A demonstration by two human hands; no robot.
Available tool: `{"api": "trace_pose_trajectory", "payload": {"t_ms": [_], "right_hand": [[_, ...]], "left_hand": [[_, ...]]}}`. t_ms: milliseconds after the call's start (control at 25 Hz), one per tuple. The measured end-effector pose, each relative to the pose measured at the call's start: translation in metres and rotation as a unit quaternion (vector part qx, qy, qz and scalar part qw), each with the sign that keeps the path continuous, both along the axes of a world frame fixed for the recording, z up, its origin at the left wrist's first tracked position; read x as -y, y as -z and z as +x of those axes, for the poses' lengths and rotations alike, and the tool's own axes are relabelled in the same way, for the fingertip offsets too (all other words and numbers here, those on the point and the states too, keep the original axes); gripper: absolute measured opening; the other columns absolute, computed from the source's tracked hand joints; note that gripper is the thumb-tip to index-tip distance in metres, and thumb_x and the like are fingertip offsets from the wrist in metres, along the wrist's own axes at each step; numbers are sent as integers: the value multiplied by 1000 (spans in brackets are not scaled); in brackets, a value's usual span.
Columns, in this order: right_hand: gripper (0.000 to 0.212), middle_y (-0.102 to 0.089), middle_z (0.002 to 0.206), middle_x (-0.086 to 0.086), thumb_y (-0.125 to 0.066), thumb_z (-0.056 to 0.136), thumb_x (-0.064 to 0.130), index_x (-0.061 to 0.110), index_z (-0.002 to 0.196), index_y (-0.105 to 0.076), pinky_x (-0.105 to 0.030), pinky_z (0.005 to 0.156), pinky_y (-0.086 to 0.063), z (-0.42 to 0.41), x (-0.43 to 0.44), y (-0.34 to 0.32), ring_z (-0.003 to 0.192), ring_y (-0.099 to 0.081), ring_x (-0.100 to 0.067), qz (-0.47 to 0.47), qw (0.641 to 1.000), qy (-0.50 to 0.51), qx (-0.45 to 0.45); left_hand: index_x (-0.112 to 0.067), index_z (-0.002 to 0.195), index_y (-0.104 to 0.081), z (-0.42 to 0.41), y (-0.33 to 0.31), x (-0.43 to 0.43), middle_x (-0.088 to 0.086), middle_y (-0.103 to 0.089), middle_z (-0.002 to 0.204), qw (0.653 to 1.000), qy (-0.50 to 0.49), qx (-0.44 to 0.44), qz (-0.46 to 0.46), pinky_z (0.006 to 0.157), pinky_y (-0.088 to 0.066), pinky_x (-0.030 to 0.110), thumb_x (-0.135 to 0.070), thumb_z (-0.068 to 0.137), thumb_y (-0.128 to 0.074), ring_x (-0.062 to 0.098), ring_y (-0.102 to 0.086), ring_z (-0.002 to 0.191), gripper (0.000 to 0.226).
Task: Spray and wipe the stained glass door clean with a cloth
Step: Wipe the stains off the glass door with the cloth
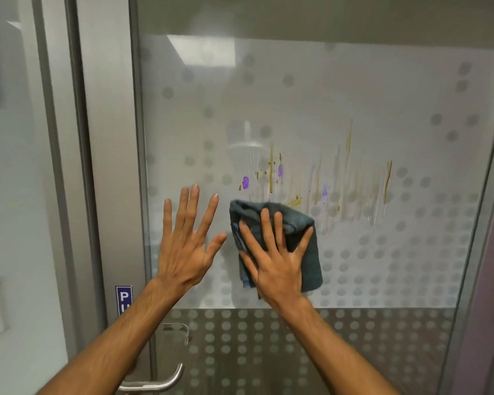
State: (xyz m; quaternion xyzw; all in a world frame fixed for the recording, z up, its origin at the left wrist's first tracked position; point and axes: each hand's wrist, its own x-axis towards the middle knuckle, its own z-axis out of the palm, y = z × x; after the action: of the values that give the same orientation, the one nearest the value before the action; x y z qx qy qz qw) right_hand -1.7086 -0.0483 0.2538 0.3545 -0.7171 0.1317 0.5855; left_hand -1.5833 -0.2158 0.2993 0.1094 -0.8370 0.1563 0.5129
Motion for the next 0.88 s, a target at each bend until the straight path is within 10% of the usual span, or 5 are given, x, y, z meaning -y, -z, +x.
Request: {"api": "trace_pose_trajectory", "payload": {"t_ms": [440,880], "right_hand": [[55,-13,171,-6,-28,108,56,39,160,-18,-81,110,-7,18,43,-174,158,-10,-28,-108,993,1,41],[71,-14,169,-8,-49,99,63,36,159,-24,-85,108,-14,11,8,12,158,-5,-27,5,998,3,63]], "left_hand": [[-17,160,-7,-7,-32,6,18,1,167,1000,-5,3,6,122,-7,64,-59,100,-30,32,0,156,76],[-17,160,-10,-3,-24,9,16,-1,168,1000,12,23,-17,122,-10,64,-57,100,-34,32,-3,156,75]]}}
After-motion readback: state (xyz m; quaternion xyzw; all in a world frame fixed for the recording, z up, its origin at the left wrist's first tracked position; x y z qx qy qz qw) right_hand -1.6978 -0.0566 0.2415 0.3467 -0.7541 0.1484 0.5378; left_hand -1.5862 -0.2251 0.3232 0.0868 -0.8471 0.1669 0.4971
